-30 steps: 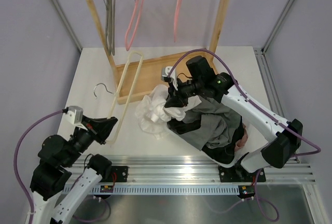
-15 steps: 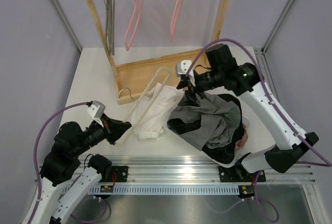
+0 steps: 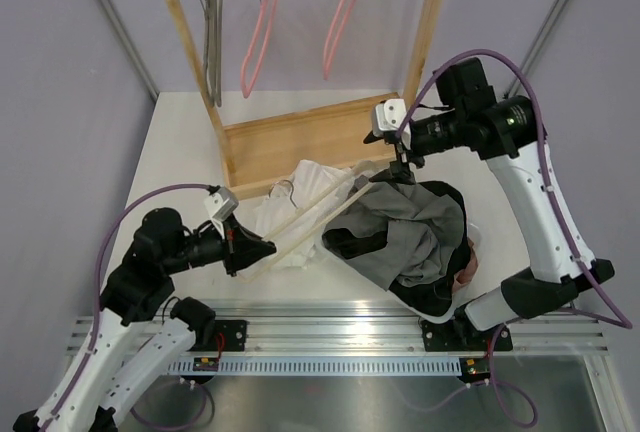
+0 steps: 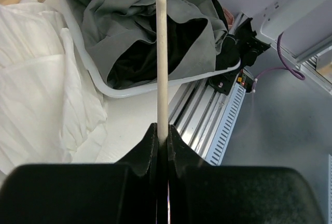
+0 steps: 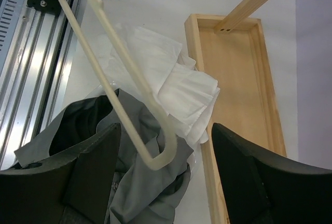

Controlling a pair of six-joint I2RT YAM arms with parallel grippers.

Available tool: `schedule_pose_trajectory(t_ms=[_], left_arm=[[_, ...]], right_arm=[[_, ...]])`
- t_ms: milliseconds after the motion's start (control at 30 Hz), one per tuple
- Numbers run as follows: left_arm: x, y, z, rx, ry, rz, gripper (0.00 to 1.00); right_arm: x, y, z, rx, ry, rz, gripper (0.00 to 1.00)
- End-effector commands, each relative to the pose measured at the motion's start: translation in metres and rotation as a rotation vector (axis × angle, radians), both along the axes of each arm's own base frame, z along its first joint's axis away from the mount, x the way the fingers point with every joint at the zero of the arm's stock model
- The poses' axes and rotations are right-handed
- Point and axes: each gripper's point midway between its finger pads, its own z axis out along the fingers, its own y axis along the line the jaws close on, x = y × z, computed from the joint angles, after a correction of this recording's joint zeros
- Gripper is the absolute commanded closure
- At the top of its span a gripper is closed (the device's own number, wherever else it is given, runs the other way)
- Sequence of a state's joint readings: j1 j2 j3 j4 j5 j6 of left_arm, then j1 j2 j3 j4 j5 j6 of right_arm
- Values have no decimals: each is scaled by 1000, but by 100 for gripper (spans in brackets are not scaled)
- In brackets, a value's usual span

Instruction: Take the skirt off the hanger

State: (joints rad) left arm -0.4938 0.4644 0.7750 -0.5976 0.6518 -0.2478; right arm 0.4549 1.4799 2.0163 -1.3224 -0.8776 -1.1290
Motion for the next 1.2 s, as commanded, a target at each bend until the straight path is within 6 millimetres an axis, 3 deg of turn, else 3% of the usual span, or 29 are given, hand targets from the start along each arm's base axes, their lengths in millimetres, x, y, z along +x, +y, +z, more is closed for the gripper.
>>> schedule_pose_trajectory(t_ms=[0,100,200,300,500,600,700,800,1167], left_arm=[[-8,-13,22,-44,-101,-139,100],[-9,-14,23,-24,-116,-172,100],[-6,-11,21,7,-142,-166,100],[0,-10,21,29,-165,-150,100],[24,-4,16,95,-180,-51,100],[32,-4,13,120,-152,-23,100],[35,-3,4,156,-105,-26,100],[33,-3,3,155,-111,-34,100],[23,-3,21,110,-225,-70,100]], right_arm=[[-20,-11,-36,-112,202,30,22],[-13,-7,-39,-115,214,28,21],[-18,-6,-44,-134,281,54,24],[-21,-10,-61,-176,313,54,26],[-35,-14,-75,-216,327,74,28],[-32,-14,-68,-209,295,66,30],[-16,-6,-53,-155,251,6,32],[-24,-3,-39,-104,239,30,30],[-30,-9,-88,-236,354,88,31]])
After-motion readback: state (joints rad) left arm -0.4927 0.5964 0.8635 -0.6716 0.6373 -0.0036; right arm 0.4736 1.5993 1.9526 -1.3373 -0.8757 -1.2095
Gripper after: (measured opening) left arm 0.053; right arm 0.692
